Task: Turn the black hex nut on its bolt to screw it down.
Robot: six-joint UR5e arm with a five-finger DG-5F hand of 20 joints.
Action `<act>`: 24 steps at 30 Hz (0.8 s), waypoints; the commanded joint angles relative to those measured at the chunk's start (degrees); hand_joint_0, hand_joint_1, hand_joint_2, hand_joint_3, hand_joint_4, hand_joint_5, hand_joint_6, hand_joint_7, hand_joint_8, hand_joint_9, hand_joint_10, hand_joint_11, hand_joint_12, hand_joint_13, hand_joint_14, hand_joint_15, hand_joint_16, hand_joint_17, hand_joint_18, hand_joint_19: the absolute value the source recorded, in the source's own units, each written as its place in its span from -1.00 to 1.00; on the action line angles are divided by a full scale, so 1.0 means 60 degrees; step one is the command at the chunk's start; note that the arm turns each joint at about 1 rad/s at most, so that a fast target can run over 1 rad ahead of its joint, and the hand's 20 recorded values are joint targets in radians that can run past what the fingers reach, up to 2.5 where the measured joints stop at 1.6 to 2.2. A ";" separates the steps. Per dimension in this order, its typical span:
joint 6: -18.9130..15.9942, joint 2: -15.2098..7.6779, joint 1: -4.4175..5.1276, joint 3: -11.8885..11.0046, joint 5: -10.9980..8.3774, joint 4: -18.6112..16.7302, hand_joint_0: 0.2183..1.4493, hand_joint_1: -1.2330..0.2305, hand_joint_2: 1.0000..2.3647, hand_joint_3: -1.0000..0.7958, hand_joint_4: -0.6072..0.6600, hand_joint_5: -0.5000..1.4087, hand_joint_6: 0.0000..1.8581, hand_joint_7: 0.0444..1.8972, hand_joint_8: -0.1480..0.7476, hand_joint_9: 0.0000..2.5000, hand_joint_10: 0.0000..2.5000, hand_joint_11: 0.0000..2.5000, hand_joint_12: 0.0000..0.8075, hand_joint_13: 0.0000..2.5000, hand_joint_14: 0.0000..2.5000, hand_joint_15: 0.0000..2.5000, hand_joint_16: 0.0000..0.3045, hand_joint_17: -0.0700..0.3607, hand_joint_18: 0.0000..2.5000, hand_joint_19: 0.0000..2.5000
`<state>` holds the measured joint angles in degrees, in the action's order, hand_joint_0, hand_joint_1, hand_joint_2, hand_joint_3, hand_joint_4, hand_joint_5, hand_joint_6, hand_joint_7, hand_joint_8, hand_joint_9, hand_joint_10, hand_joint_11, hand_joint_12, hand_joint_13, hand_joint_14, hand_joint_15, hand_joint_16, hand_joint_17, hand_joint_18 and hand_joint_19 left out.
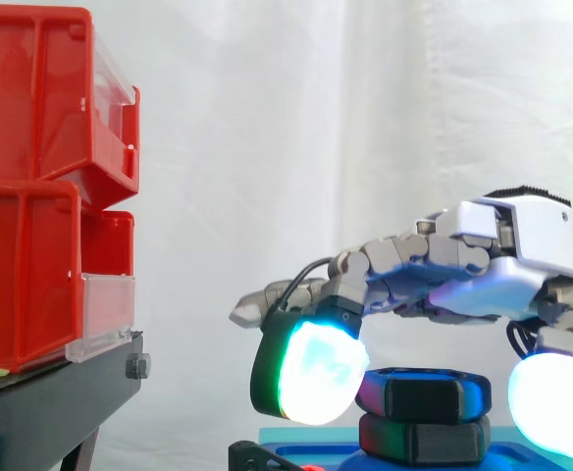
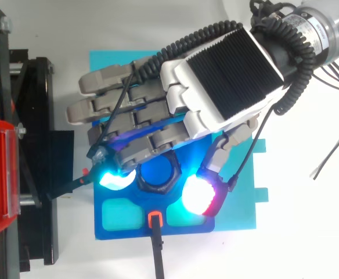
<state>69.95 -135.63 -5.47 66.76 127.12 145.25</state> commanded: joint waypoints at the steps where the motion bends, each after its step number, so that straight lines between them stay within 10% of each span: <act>1: 0.0017 0.0002 0.0047 -0.0463 0.0010 0.0518 -0.78 -0.07 -1.00 -0.44 0.38 -0.70 -0.46 -0.13 0.11 -0.68 -0.99 -0.69 0.01 -0.84 -1.00 -0.97 -0.65 -0.13 -1.00 -0.93; 9: 0.0735 0.0178 0.0120 -0.1284 -0.0004 0.2467 -0.78 -0.02 -1.00 -0.44 0.37 -0.70 -0.46 -0.15 0.10 -0.68 -0.99 -0.70 0.00 -0.85 -1.00 -0.98 -0.65 -0.12 -1.00 -0.93; 24: 0.1716 0.1555 0.0179 -0.0947 -0.0883 0.4430 -0.73 0.11 -1.00 -0.44 0.27 -0.71 -0.46 -0.32 0.02 -0.75 -1.00 -0.82 -0.03 -0.92 -1.00 -1.00 -0.67 -0.15 -1.00 -0.91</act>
<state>78.71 -128.50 -4.35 59.66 123.26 169.24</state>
